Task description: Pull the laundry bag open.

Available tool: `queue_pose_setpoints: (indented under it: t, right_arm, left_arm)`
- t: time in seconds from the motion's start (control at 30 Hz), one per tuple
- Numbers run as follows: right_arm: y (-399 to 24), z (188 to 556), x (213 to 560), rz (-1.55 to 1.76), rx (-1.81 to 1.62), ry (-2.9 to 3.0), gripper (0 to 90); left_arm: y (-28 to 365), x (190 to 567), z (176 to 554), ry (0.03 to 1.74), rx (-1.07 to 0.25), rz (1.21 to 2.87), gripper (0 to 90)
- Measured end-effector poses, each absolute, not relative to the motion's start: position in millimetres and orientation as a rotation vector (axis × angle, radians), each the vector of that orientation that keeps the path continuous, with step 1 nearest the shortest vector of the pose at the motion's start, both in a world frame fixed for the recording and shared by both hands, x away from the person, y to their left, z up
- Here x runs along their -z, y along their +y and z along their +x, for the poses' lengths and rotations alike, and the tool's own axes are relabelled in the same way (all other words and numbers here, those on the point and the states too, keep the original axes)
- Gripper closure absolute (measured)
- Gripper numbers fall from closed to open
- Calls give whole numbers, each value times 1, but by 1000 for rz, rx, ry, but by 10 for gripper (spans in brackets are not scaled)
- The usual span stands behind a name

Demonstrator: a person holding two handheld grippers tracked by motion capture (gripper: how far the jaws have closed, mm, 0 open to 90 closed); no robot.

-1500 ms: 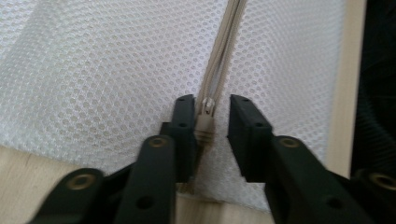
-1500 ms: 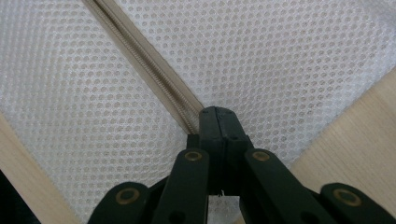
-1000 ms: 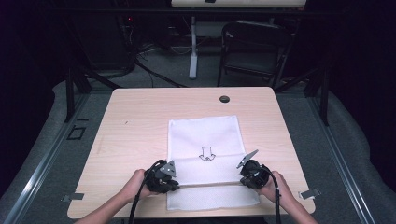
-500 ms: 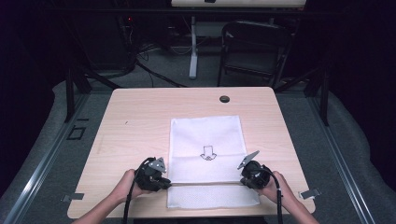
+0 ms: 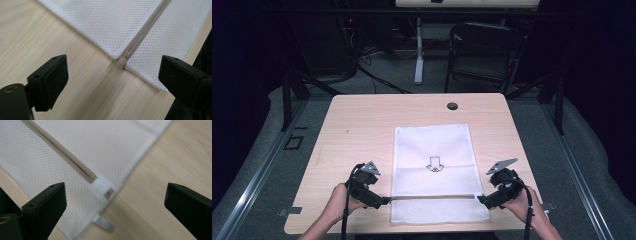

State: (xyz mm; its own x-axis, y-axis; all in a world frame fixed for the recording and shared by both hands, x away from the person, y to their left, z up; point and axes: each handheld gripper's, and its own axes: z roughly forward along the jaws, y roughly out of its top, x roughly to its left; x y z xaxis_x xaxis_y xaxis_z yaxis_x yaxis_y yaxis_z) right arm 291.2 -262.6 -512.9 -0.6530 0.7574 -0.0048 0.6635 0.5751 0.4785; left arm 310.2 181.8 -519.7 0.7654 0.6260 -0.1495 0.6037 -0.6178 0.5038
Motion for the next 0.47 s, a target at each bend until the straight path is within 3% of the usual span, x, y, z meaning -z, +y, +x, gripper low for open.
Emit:
queue_pose_setpoints:
  t: [0.23, 0.47]
  right_arm:
    - [-301, 263, 514, 1353, -625, 2459, 0]
    - [-305, 258, 520, 1340, -643, 2472, 0]
  left_arm:
    - [207, 514, 300, 1110, -149, 2357, 46]
    - [209, 518, 301, 1133, -127, 2328, 34]
